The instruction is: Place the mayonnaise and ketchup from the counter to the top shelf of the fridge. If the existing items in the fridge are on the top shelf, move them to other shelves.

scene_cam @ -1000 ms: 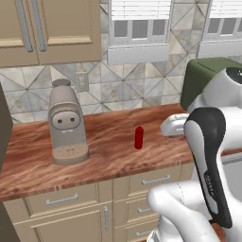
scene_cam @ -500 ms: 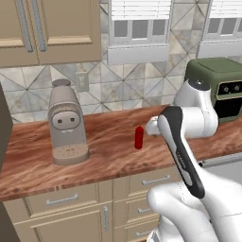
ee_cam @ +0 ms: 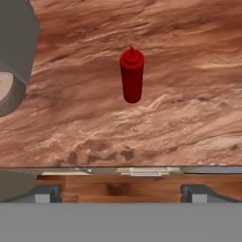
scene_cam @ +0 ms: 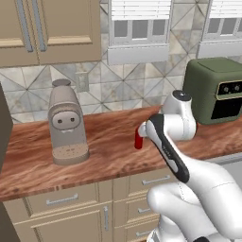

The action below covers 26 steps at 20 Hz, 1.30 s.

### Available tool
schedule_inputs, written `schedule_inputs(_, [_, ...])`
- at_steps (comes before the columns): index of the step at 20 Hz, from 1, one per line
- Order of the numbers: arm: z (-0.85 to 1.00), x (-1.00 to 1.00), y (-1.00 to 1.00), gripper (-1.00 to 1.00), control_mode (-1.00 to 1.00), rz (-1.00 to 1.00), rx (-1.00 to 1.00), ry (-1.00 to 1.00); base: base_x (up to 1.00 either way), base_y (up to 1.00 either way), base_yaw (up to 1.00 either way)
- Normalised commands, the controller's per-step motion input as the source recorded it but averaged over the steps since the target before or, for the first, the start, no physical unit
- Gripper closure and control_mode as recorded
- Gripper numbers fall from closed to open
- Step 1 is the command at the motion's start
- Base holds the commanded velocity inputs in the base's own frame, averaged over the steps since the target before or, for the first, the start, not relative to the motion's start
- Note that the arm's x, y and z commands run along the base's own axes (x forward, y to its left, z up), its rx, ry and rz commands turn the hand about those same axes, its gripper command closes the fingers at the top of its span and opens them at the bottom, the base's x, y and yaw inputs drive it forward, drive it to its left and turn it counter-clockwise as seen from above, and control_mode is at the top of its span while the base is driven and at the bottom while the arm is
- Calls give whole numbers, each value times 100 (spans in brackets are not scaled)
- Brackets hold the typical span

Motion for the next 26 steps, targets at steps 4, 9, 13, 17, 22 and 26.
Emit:
schedule_inputs(4, [-48,38,0,-100,-100,0,0,0,0,0,0])
schedule_inputs(9, [-32,42,0,-100,-100,-1,-3,-6,0,0,0])
schedule_inputs(13, [-23,42,0,-100,-100,-1,-1,-3,0,0,0])
schedule_inputs(17, [-20,36,0,-100,-100,0,0,0,0,0,0])
schedule_inputs(22, [-11,28,0,-100,-100,0,0,0,0,0,0])
schedule_inputs(26, [-12,29,0,-100,-100,0,0,-1,0,0,0])
